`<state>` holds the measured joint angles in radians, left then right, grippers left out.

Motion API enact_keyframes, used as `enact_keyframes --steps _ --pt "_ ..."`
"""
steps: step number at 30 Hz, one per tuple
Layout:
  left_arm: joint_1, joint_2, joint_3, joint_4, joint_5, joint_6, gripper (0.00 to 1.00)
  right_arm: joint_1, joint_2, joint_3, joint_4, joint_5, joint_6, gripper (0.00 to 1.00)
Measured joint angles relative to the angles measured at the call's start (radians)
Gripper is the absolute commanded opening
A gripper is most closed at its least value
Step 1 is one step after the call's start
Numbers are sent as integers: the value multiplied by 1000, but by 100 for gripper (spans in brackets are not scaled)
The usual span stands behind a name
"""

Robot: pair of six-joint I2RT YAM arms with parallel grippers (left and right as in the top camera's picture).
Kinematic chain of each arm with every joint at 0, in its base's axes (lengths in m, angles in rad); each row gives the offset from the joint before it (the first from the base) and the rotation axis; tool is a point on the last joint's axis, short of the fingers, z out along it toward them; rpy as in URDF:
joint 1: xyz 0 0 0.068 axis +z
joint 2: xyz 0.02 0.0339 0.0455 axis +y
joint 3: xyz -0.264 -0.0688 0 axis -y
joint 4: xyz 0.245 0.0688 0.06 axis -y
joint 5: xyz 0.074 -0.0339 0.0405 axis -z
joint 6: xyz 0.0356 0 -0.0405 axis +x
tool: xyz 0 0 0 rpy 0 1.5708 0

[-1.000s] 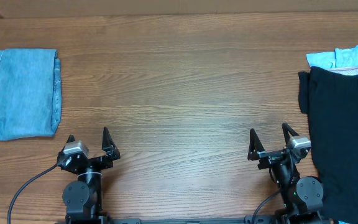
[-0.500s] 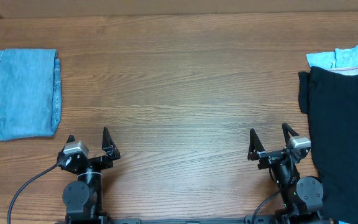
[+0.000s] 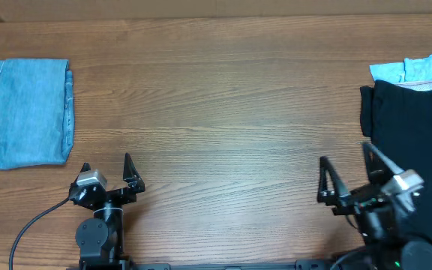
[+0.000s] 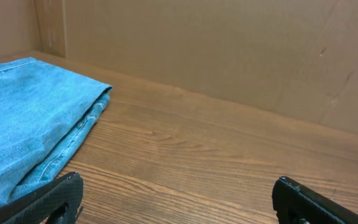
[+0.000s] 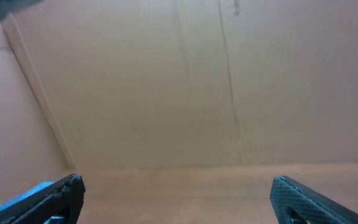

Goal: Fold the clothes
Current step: 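Reach the right gripper to the black shorts on the right stack and grasp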

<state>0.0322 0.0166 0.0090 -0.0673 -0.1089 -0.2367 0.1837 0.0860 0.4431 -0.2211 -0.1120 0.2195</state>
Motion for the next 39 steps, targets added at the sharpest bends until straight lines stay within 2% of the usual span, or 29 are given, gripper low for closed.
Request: enact_keyframes --steps 4,8,14,17,21,25,28,30,32,35,39 --pt "0 -1 0 0 0 0 100 0 139 169 -66 16 9 100" --pt "0 -2 0 0 0 0 100 0 357 341 -105 15 13 100" --pt "0 -2 0 0 0 0 100 0 367 349 -185 -62 23 100" --pt "0 -2 0 0 0 0 100 0 378 352 -241 -44 93 100" --pt "0 -2 0 0 0 0 100 0 508 427 -315 38 130 100" --pt "0 -2 0 1 0 0 100 -34 787 749 -612 238 111 100" --pt "0 -2 0 0 0 0 100 -148 1065 1094 -881 370 58 100" --pt "0 -3 0 0 0 0 100 -240 1211 1225 -966 381 24 100" --pt "0 -3 0 0 0 0 100 -323 1361 1291 -938 380 4 100" --pt "0 -3 0 0 0 0 100 -361 1492 1293 -829 380 -9 98" --pt "0 -3 0 0 0 0 100 -367 1641 1298 -702 378 -14 86"
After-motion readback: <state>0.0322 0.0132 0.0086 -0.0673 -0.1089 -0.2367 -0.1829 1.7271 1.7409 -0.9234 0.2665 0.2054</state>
